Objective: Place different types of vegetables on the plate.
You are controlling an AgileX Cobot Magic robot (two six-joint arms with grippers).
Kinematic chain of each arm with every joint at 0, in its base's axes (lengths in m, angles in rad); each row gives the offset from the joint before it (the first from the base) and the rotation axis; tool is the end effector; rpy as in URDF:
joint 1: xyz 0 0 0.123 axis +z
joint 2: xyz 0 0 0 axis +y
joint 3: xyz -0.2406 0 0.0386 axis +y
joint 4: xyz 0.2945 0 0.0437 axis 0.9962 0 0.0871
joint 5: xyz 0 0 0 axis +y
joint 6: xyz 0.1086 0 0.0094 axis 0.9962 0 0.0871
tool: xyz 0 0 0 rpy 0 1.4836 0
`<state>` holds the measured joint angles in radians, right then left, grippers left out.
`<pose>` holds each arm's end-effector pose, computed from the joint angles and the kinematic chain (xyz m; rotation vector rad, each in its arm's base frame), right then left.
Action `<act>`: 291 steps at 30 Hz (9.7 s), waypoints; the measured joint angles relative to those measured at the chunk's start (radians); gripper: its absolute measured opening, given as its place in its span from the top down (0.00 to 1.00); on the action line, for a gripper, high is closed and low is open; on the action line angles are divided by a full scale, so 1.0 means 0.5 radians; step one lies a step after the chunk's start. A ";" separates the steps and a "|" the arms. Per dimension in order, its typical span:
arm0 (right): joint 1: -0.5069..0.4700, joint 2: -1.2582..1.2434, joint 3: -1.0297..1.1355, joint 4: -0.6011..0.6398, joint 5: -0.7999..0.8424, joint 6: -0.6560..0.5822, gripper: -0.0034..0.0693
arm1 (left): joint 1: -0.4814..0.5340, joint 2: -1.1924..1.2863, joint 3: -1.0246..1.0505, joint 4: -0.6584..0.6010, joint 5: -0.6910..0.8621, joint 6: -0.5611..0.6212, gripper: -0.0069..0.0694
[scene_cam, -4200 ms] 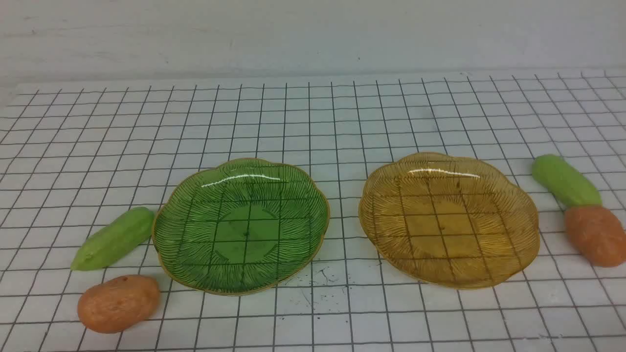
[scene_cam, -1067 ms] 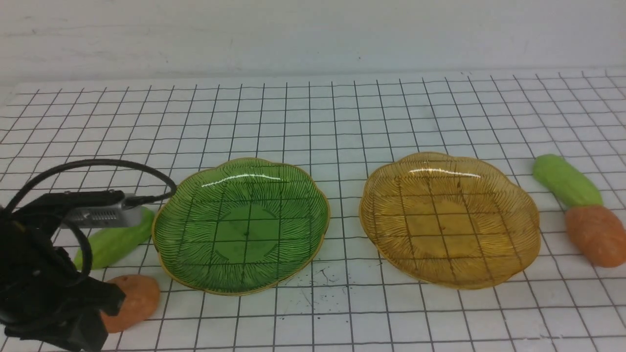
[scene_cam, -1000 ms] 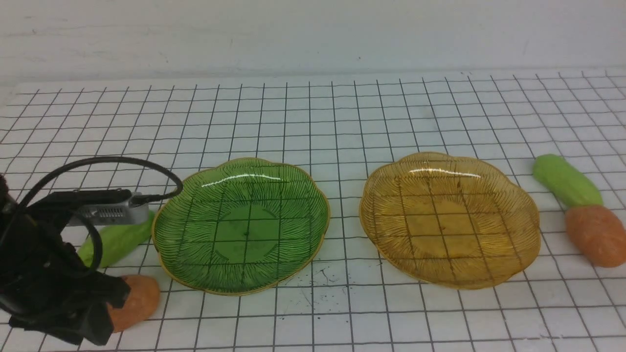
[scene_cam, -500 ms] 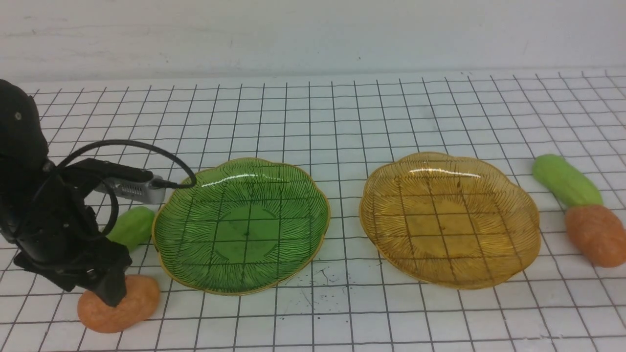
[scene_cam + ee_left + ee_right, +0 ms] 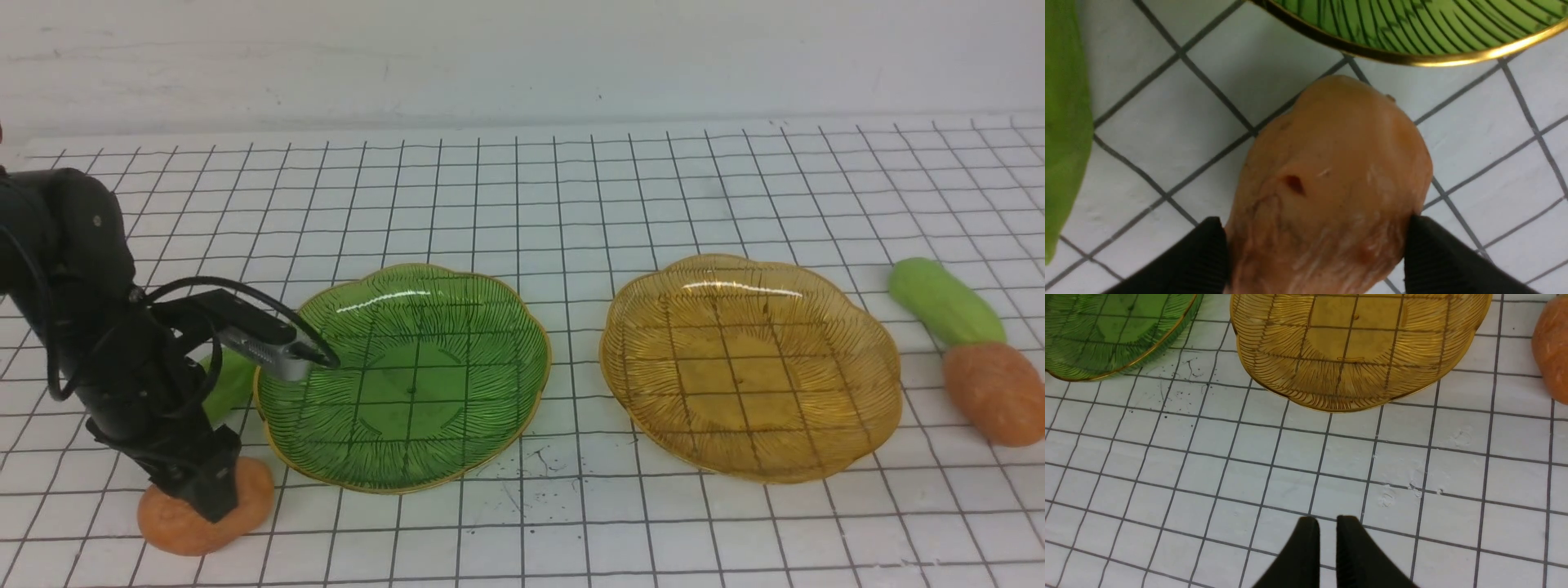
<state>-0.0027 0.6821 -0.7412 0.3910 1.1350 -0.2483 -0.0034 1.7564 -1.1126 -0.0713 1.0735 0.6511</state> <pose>0.1878 0.0372 0.2819 -0.2313 2.4806 0.4120 0.3377 -0.0080 0.1019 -0.9445 -2.9555 0.1200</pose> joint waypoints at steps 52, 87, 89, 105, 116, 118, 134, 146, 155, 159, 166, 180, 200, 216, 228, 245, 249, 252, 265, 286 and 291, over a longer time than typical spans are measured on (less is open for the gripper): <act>0.000 0.000 0.000 0.008 -0.055 0.000 0.88 | -0.375 0.340 -0.703 -0.398 -0.033 -1.272 0.30; 0.000 0.000 0.000 0.008 -0.053 0.000 0.88 | 0.195 0.165 -0.666 0.365 0.305 -1.147 0.86; 0.000 0.000 0.000 0.008 -0.053 0.000 0.88 | 0.198 0.172 -0.664 0.356 0.305 -1.089 0.81; 0.000 0.000 0.000 0.006 -0.053 0.000 0.88 | 0.198 0.401 -0.664 0.214 0.106 -0.802 0.16; 0.000 0.000 0.000 0.006 -0.053 0.000 0.88 | 0.196 0.526 -0.694 0.263 0.130 -0.798 0.41; 0.000 0.000 0.000 0.006 -0.053 0.000 0.88 | 0.196 0.526 -0.715 0.284 0.164 -0.803 0.47; 0.000 0.000 0.000 0.006 -0.055 0.000 0.88 | 0.173 0.250 -1.300 -0.222 0.285 -0.998 0.46; 0.000 0.000 0.000 0.006 -0.064 0.021 0.88 | -0.784 0.562 -1.549 -0.854 0.308 -1.067 0.46; 0.000 0.000 0.000 0.006 -0.022 0.057 0.88 | -1.255 1.127 -2.080 -0.686 0.233 -1.089 0.46; 0.000 0.000 0.000 0.006 0.002 0.057 0.88 | -1.309 1.278 -2.226 -0.618 0.233 -1.089 0.40; 0.000 0.000 0.000 -0.010 0.003 0.064 0.88 | -1.309 1.317 -2.313 -0.606 0.238 -1.089 0.11; 0.000 0.552 -0.004 -0.905 -0.258 0.626 0.86 | -1.011 0.886 -2.281 -0.560 0.318 -1.078 0.66; -0.165 1.836 -0.867 -0.980 -0.305 0.653 0.67 | -0.466 -0.201 -1.174 -0.257 0.359 -0.961 0.92; -0.165 2.359 -0.931 -1.280 -0.553 0.795 0.00 | -0.464 -0.097 -1.168 -0.261 0.359 -0.959 0.92; -0.165 2.466 -0.945 -1.319 -0.505 0.757 0.25 | -0.464 -0.097 -1.168 -0.263 0.359 -0.959 0.92; 0.131 2.260 -1.800 -0.032 0.188 0.379 0.25 | -0.464 -0.097 -1.168 -0.261 0.358 -0.948 0.92; 0.531 2.356 -1.803 0.168 0.089 0.293 0.25 | -0.462 -0.097 -1.168 -0.212 0.358 -0.948 0.92; 0.791 2.473 -1.803 0.198 -0.122 0.279 0.25 | -0.441 -0.097 -1.168 -0.174 0.358 -0.956 0.92; 1.197 2.869 -1.803 0.263 -0.646 0.273 0.09 | -0.277 -0.247 -1.168 -0.171 0.358 -0.968 0.92; 0.861 2.770 -2.689 -0.672 0.202 0.423 0.50 | -0.277 -0.247 -1.168 -0.188 0.358 -0.963 0.92; 0.478 2.679 -2.695 -0.911 0.223 0.430 0.93 | -0.277 -0.247 -1.168 -0.184 0.358 -0.963 0.92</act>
<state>0.2362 2.0218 -2.0888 -0.0643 1.2465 -0.0335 -0.1419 1.6327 -1.6968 -0.1630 1.2524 0.1694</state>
